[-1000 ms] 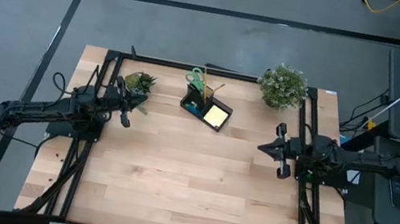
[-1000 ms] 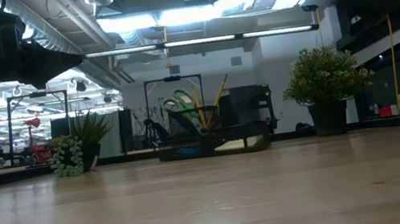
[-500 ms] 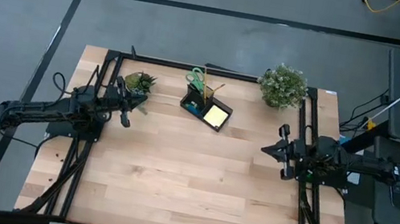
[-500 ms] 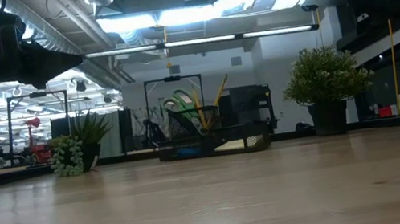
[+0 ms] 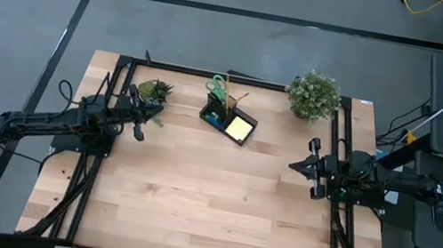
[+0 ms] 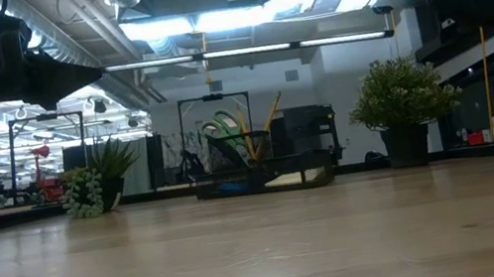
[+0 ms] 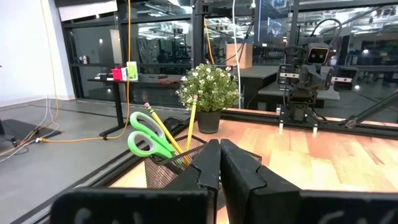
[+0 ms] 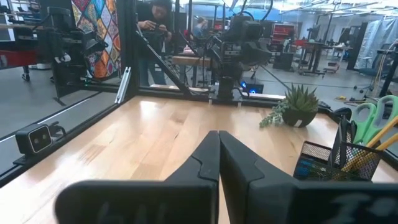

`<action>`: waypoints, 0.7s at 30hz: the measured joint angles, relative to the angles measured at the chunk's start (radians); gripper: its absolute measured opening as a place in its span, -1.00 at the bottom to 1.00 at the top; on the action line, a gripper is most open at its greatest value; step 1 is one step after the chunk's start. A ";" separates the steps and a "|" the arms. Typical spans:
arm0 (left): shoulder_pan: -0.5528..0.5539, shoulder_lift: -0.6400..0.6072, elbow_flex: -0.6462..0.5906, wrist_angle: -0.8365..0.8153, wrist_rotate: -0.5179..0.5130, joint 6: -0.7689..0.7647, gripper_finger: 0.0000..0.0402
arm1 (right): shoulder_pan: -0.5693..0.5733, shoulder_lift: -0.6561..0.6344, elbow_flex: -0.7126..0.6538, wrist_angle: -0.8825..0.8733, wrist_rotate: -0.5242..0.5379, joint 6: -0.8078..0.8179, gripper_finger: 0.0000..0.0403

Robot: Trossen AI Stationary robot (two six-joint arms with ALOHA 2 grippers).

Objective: Pick and place office supplies into organizer
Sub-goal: Return to Home Position

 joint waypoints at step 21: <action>0.000 0.000 0.000 0.000 0.000 0.000 -0.97 | 0.000 0.000 0.000 0.000 0.001 0.000 -0.95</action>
